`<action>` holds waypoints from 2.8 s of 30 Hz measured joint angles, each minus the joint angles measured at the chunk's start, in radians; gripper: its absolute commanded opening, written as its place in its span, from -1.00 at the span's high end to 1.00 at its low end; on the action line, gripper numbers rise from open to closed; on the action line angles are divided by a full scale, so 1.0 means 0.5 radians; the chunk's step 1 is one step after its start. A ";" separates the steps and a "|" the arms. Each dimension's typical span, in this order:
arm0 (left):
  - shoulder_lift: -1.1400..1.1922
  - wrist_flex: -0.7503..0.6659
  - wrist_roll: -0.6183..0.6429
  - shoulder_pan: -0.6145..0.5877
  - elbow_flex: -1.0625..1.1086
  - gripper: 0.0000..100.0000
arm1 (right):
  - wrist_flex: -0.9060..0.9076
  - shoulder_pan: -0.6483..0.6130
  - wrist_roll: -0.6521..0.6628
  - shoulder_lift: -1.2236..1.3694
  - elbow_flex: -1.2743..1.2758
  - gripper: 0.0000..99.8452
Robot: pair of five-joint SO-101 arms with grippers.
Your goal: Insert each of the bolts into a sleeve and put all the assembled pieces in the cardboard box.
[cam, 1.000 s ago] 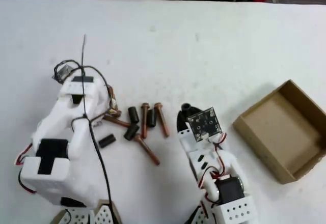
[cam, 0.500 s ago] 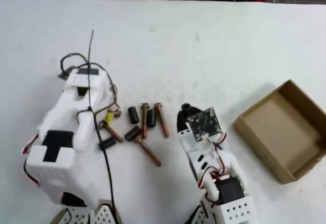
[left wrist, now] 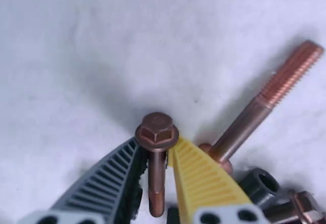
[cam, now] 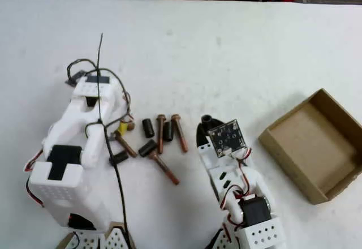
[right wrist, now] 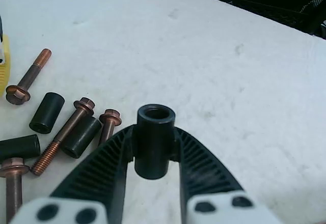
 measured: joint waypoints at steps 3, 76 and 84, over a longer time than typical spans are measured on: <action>0.000 -0.043 -0.077 0.006 0.000 0.96 | 0.000 0.000 0.000 0.000 0.000 0.97; -2.099 -0.245 -2.216 0.129 0.417 0.96 | -0.641 -0.549 -0.381 0.000 0.049 0.97; -2.658 -0.245 -2.084 0.451 0.500 0.96 | -0.641 -0.654 -0.381 0.000 0.049 0.97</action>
